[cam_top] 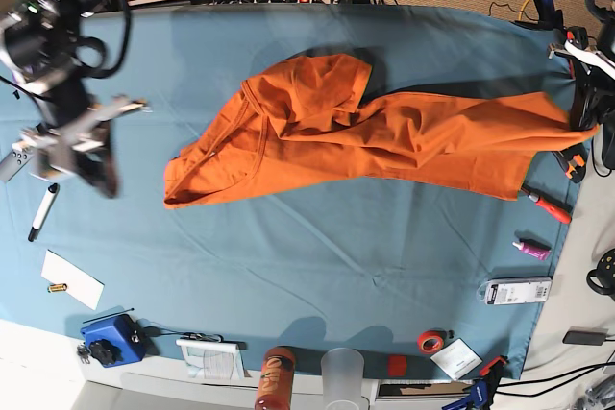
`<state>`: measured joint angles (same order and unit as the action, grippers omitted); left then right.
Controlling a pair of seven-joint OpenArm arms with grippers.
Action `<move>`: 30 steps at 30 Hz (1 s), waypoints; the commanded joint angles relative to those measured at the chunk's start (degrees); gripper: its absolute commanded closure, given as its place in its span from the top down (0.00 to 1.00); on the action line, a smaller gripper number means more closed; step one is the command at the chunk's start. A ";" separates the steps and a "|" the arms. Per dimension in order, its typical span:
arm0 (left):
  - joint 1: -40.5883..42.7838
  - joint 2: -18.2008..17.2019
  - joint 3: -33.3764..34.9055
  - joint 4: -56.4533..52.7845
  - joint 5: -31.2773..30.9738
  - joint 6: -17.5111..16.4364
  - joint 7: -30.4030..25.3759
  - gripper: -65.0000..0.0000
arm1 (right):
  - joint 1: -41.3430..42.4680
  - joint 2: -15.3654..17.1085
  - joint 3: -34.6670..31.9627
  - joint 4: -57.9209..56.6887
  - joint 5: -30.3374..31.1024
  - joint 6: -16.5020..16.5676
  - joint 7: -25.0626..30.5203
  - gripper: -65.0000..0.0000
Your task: Layout the t-shirt on the table in an organized manner, then fold the t-shirt properly
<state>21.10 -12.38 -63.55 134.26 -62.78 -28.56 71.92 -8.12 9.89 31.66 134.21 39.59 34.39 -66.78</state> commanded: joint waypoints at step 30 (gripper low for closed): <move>0.17 -0.63 -0.39 0.74 3.04 -0.02 -4.44 0.00 | -3.52 2.67 -42.93 -12.74 -24.63 -7.21 -9.70 0.28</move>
<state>21.21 -12.25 -63.55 134.26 -59.00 -28.56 69.32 -12.08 12.38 -11.18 120.44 14.66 27.05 -77.52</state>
